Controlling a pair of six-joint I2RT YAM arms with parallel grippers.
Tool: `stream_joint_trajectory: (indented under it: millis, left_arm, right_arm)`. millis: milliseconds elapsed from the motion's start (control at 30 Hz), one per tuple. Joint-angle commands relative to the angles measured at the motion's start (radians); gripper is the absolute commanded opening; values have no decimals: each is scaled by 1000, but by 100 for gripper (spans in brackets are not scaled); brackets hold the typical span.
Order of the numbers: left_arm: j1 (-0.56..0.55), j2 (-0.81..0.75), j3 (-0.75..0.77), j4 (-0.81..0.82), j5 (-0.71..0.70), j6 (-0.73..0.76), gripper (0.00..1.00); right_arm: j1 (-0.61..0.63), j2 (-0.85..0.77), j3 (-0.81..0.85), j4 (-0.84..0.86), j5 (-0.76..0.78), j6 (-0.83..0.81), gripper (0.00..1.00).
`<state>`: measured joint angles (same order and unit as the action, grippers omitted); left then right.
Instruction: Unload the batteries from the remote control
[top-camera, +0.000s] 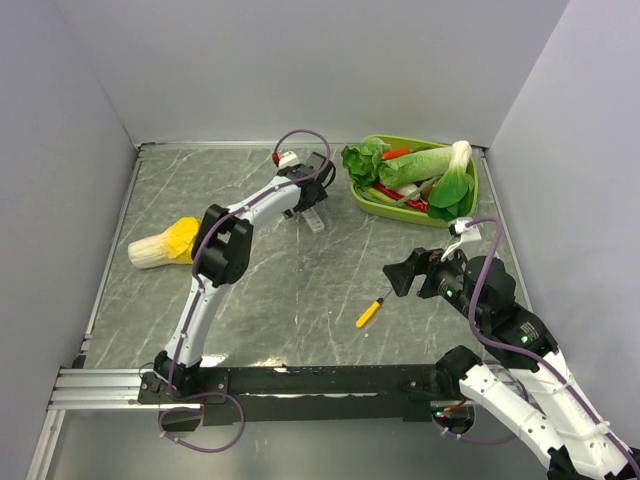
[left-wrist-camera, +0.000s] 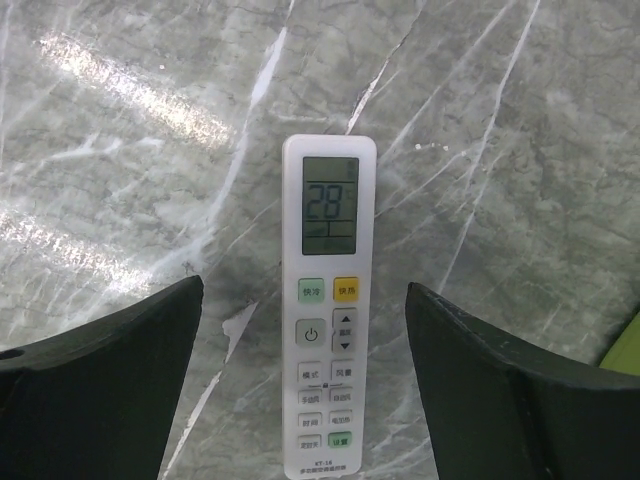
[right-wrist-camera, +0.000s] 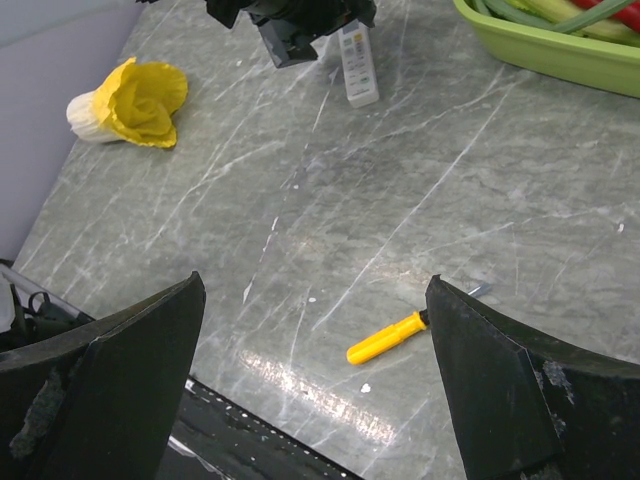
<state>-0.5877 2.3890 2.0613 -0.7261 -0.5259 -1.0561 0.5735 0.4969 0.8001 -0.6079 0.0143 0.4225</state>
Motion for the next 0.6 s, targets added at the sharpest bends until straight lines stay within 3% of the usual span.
stream_joint_trajectory:
  millis: [0, 300, 433, 467, 567]
  left_arm:
    - [-6, 33, 45, 7, -8, -1, 86]
    - [-6, 27, 2, -10, 29, 16, 74]
    - [-6, -20, -55, -12, 44, 24, 58]
    - [-4, -39, -103, -3, 55, 30, 48]
    - [2, -179, -275, 114, 171, 97, 42]
  right_arm:
    - [5, -14, 11, 7, -10, 4, 100]
    - [3, -21, 17, -9, -8, -8, 100]
    - [3, -30, -5, 13, -45, -4, 100]
    - [5, -32, -12, 19, -50, 1, 100]
    - [3, -43, -50, 69, -88, 15, 99]
